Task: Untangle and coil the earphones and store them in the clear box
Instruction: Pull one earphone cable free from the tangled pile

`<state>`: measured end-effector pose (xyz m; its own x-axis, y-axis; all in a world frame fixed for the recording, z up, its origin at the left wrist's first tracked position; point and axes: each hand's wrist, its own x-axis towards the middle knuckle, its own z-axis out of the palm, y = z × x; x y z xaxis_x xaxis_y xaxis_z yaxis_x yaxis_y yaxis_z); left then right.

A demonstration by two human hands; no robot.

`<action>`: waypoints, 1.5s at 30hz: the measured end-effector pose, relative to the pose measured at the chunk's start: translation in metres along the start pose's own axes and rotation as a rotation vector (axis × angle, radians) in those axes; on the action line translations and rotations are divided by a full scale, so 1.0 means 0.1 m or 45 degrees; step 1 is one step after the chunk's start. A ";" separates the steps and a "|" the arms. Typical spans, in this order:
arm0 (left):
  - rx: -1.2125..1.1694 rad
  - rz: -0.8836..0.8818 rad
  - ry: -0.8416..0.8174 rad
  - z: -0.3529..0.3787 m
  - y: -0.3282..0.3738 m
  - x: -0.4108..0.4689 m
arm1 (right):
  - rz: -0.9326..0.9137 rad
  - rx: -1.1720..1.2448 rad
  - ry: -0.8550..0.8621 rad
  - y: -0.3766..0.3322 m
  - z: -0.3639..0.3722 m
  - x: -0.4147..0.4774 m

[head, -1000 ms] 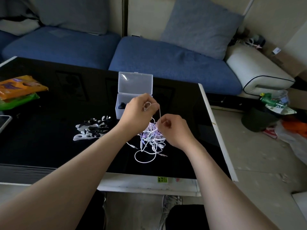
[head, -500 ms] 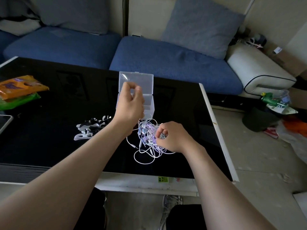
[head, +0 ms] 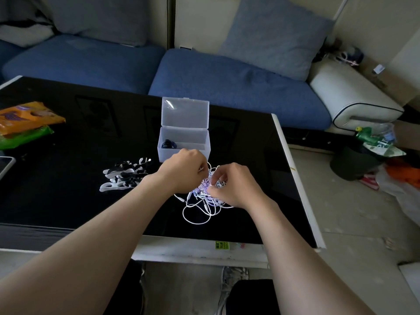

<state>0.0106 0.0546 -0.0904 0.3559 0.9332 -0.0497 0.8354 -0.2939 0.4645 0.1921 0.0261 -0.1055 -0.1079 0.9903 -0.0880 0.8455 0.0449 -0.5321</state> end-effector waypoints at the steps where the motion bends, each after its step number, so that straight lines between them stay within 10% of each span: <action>1: -0.033 0.022 0.014 0.02 0.01 0.01 | 0.018 0.018 -0.005 0.01 0.01 0.00; 22: -0.249 -0.195 -0.127 -0.02 0.02 -0.03 | -0.112 -0.023 0.280 0.06 0.01 0.06; 45: -0.355 -0.150 -0.184 -0.06 -0.01 -0.03 | 0.052 0.411 0.080 0.01 -0.05 0.03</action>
<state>0.0061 0.0533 -0.0857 0.3359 0.9125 -0.2334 0.7350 -0.0989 0.6709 0.1956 0.0297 -0.1023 -0.0365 0.9970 -0.0682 0.6379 -0.0293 -0.7696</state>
